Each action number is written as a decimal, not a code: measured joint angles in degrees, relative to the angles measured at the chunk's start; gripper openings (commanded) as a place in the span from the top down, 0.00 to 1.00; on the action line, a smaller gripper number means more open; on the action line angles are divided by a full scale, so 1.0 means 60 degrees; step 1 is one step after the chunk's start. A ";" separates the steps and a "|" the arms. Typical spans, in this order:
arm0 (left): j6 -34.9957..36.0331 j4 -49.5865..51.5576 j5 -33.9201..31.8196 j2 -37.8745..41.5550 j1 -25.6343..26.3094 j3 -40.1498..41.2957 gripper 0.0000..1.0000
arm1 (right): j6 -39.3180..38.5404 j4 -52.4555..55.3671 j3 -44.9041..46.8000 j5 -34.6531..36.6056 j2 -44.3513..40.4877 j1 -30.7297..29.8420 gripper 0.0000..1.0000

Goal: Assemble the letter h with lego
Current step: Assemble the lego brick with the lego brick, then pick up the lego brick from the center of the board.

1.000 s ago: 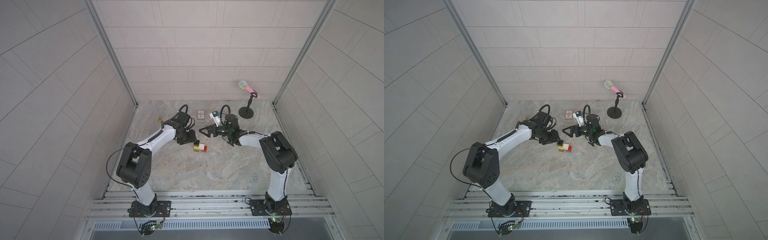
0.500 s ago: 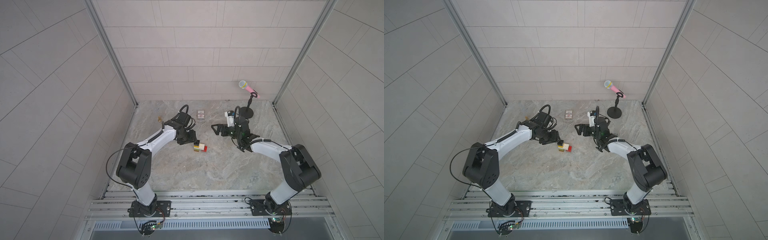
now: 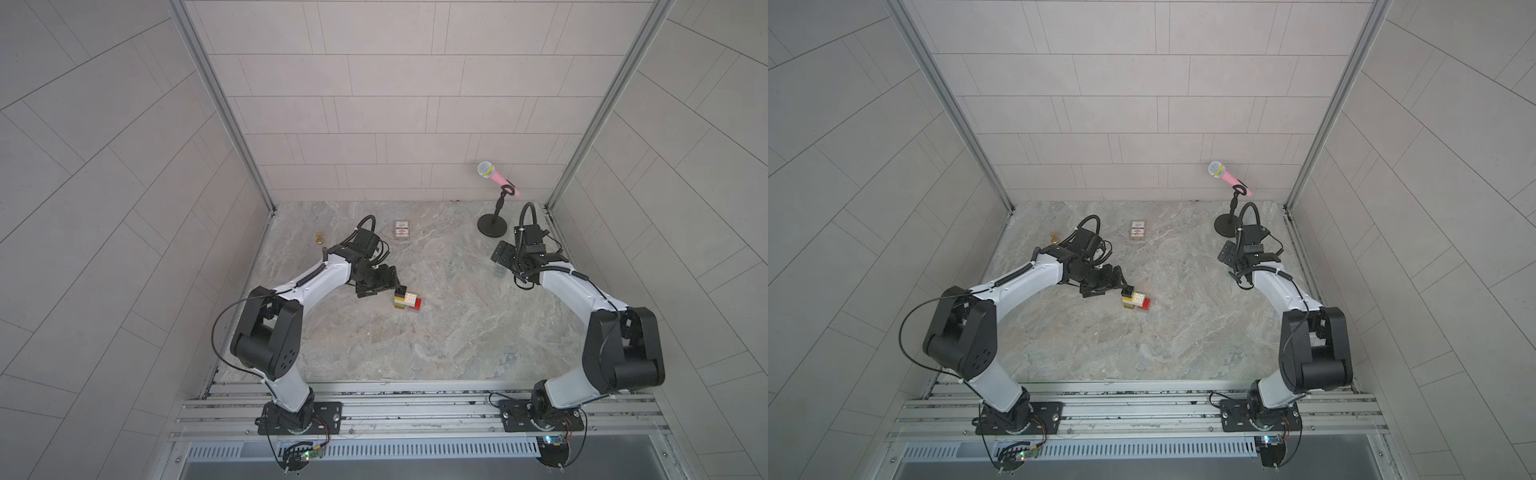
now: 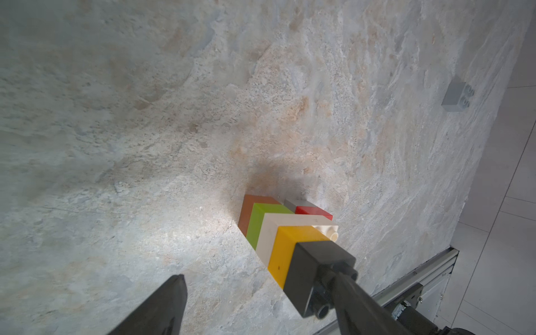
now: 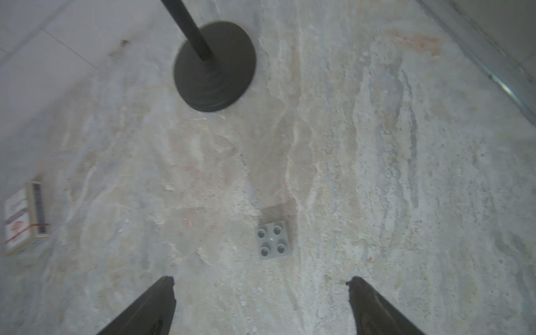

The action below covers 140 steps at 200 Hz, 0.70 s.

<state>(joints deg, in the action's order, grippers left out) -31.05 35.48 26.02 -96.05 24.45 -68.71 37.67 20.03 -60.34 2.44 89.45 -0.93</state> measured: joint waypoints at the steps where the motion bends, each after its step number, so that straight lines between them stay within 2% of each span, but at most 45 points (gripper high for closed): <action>1: -0.0007 0.0000 0.0004 0.0004 -0.0004 0.0011 0.08 | -0.0007 0.0029 -0.0018 0.0004 0.0033 0.0007 0.09; 24: -0.0062 -0.0015 0.0138 0.0182 -0.0018 0.0200 0.00 | -0.0357 0.0656 -0.0667 0.0026 0.1086 0.0055 0.13; 55: -0.0073 -0.0106 0.0244 0.0718 -0.0018 0.0463 0.00 | -0.0852 0.0973 -0.1534 -0.0368 0.2135 0.0040 0.21; 81: -0.0076 -0.0284 0.0404 0.0943 -0.0018 0.0466 0.00 | -0.1173 0.1111 -0.2211 -0.0619 0.2929 0.0040 0.32; 114: -0.0080 -0.0546 0.0532 0.1107 -0.0069 0.0601 0.00 | -0.1406 0.1286 -0.2339 -0.0882 0.3457 0.0044 0.46; 140: -0.0102 -0.0670 0.0521 0.1581 -0.0157 0.0798 0.00 | -0.1494 0.1457 -0.2335 -0.1053 0.3585 0.0051 0.52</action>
<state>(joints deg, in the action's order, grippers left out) -31.66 31.46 29.15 -86.56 23.51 -63.92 28.71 28.77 -74.35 -3.88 110.96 -0.62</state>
